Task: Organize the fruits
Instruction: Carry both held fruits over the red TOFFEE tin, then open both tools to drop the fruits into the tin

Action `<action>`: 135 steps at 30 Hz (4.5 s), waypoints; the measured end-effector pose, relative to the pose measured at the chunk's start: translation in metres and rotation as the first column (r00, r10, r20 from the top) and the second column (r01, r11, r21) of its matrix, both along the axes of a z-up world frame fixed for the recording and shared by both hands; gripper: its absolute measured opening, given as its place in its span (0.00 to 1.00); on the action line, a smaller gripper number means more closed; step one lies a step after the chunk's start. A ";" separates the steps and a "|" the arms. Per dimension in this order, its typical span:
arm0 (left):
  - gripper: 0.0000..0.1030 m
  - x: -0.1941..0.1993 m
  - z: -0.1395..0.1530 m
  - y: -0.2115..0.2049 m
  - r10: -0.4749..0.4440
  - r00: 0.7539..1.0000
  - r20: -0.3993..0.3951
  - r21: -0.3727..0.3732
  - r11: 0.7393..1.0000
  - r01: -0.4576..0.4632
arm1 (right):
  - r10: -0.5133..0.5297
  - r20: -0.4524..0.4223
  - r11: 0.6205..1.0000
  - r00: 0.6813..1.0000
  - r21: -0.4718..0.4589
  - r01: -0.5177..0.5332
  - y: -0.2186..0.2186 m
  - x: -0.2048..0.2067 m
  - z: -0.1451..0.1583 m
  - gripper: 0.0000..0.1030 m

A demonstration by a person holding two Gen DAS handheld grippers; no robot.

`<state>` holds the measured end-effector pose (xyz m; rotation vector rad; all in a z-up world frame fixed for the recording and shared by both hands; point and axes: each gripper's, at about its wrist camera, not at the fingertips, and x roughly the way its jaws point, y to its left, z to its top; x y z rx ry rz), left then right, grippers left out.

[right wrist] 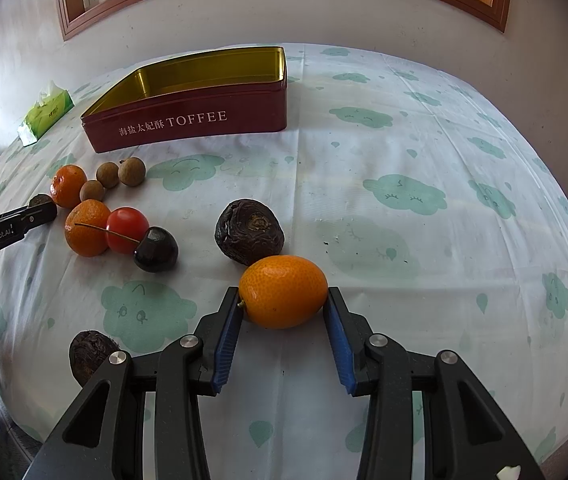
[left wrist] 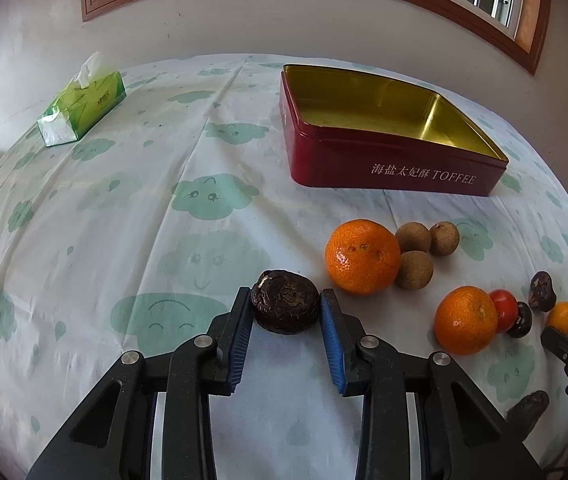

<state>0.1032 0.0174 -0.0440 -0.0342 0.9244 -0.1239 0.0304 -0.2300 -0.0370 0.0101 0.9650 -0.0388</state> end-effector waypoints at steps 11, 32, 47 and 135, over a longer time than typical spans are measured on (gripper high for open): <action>0.33 -0.013 0.003 -0.003 -0.014 1.000 0.004 0.001 1.000 0.014 | 0.003 -0.003 1.000 1.000 0.003 -0.003 0.000 0.001 0.000 0.37; 0.33 -0.032 0.023 -0.003 -0.042 0.998 0.038 0.015 0.999 0.041 | -0.004 0.009 1.000 1.000 0.017 0.004 -0.005 -0.007 0.014 0.37; 0.33 -0.042 0.050 -0.006 -0.063 0.993 0.102 0.008 0.998 0.062 | 0.020 0.058 1.000 0.998 0.023 -0.021 -0.001 -0.011 0.038 0.37; 0.34 0.141 0.028 -0.057 -0.106 0.994 0.007 0.089 0.990 0.105 | 0.191 -0.001 0.982 0.982 0.007 -0.191 0.041 0.212 0.034 0.51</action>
